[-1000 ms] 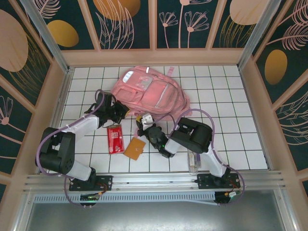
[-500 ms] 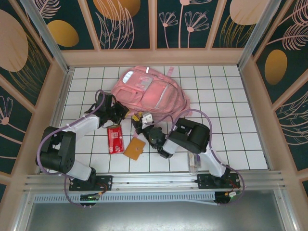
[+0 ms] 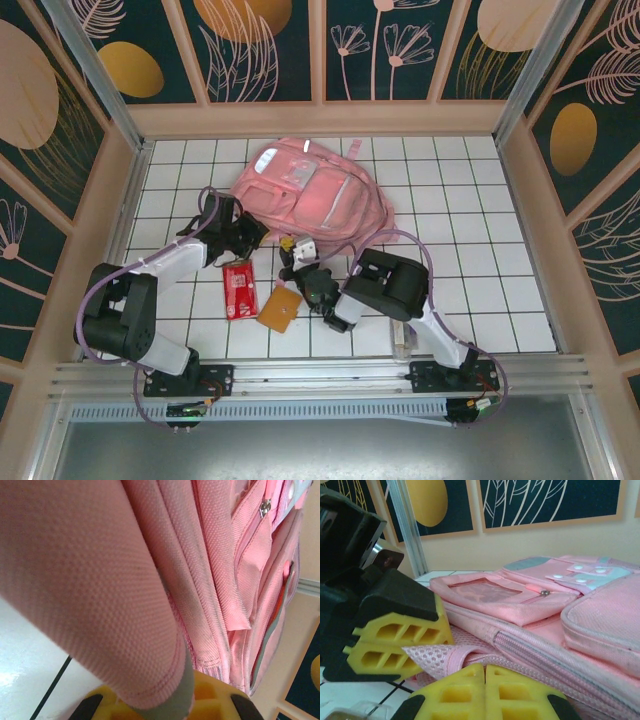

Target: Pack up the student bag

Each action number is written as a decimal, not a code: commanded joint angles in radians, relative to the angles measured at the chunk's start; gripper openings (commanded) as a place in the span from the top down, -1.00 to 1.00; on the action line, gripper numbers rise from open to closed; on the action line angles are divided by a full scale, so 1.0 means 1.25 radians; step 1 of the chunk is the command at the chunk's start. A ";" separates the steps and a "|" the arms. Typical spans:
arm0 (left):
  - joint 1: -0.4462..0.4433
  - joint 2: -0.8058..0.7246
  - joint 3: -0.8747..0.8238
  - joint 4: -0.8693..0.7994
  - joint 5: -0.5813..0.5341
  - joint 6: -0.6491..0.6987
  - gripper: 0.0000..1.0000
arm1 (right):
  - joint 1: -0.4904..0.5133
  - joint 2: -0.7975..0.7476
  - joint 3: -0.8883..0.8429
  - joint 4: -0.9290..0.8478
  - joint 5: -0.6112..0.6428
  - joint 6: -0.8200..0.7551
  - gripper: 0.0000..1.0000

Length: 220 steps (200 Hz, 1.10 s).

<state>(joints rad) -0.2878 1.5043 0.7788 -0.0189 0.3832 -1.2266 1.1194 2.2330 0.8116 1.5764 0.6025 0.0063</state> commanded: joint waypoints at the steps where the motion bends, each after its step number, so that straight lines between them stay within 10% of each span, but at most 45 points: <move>1: 0.000 -0.029 0.026 -0.028 -0.026 0.037 1.00 | 0.005 -0.016 -0.052 0.069 0.086 0.010 1.00; 75: 0.028 0.015 0.041 -0.014 -0.027 0.054 1.00 | 0.014 -0.106 -0.178 0.090 0.038 0.012 1.00; 90: 0.028 0.011 0.035 -0.008 0.001 0.027 1.00 | 0.018 -0.096 -0.161 0.080 -0.043 0.013 0.54; 113: 0.015 -0.037 -0.011 0.036 0.017 -0.051 1.00 | 0.023 -0.040 -0.105 0.077 -0.118 -0.021 0.48; 220: -0.013 -0.117 -0.066 0.052 0.037 -0.119 1.00 | 0.003 0.058 0.022 0.008 0.014 -0.018 0.31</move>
<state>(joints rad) -0.2916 1.4147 0.7071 0.0006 0.3622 -1.3289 1.1362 2.2845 0.8135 1.5784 0.5320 -0.0170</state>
